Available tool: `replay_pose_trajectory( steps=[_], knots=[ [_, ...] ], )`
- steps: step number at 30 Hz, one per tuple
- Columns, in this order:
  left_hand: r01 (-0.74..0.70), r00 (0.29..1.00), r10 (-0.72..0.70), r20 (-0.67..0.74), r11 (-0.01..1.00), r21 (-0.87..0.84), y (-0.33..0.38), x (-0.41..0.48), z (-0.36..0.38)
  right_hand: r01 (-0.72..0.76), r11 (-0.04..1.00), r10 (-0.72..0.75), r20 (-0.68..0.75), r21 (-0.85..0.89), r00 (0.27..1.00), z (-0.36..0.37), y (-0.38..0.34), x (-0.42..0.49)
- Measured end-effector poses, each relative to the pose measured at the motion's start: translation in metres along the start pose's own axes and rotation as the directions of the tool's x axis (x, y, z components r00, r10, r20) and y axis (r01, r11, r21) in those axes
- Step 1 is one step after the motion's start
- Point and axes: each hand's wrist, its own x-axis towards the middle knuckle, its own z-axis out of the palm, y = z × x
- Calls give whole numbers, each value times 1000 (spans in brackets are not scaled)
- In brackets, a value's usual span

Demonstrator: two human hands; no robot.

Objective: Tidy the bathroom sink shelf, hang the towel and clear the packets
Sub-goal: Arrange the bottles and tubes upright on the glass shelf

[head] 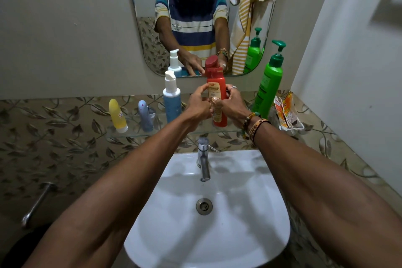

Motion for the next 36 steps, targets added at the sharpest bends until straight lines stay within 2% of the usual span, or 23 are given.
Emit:
replay_pose_trajectory(
  steps=[10, 23, 36],
  knots=[
    [-54, 996, 64, -66, 987, 153, -2, -3, 0, 47, 998, -51, -86, -46, 995, 1, -1, 3],
    [-96, 991, 108, -76, 985, 142, -5, -5, -6, 89, 995, -89, -4, -35, 996, 5, 0, -1],
    [-103, 991, 115, -73, 982, 161, -5, -10, -8, 138, 988, -140, -16, -64, 990, 1, 0, -5]
  ],
)
